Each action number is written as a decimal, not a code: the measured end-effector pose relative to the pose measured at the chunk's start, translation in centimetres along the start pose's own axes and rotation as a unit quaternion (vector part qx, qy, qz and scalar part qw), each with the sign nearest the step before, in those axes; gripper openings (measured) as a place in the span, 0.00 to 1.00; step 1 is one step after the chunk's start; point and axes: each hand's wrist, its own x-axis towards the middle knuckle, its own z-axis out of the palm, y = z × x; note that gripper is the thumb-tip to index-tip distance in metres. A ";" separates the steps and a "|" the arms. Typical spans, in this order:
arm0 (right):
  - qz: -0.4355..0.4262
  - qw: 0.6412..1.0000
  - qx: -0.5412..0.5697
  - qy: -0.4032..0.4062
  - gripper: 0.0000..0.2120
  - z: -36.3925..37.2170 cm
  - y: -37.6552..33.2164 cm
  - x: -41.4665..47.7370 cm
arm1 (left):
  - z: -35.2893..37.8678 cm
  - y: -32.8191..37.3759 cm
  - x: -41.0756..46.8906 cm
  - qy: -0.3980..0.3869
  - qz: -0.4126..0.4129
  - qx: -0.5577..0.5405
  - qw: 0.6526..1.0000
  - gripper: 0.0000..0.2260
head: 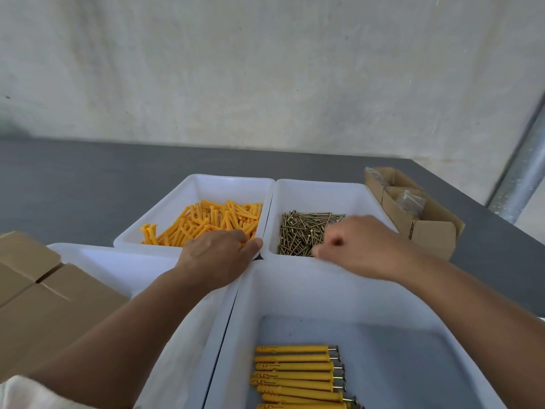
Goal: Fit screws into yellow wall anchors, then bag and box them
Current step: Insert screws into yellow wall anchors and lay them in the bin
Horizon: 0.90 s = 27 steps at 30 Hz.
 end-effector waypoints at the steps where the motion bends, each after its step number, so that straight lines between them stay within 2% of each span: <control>1: 0.013 0.997 -0.018 0.068 0.21 0.2 0.6 0.4 | 0.0 -0.1 0.0 -0.003 0.007 -0.003 1.000 0.22; 2: 0.032 0.994 -0.030 0.102 0.22 0.6 1.3 0.6 | 0.0 -0.1 0.0 -0.009 0.011 -0.004 1.000 0.21; 3: 0.055 0.993 -0.043 0.096 0.23 1.0 1.9 0.8 | 0.0 -0.1 0.1 -0.017 0.010 -0.002 1.000 0.22; 7: 0.126 0.987 -0.061 -0.073 0.31 2.3 3.5 1.0 | -0.1 -0.1 0.3 -0.048 0.005 0.037 0.998 0.29; 9: 0.133 0.982 -0.066 -0.114 0.36 2.4 3.6 1.5 | 0.0 -0.1 0.3 -0.054 0.006 0.044 0.998 0.31; 12: 0.150 0.975 -0.055 -0.155 0.38 2.4 3.6 1.9 | 0.1 -0.2 0.4 -0.055 0.001 0.045 0.998 0.31; 22: 0.181 0.970 -0.031 -0.159 0.37 2.7 4.2 2.5 | 0.1 0.0 0.4 -0.068 0.002 0.059 0.996 0.33; 27: 0.178 0.972 -0.030 -0.148 0.36 2.8 4.2 2.3 | 0.3 0.0 0.5 -0.049 -0.008 0.050 0.998 0.35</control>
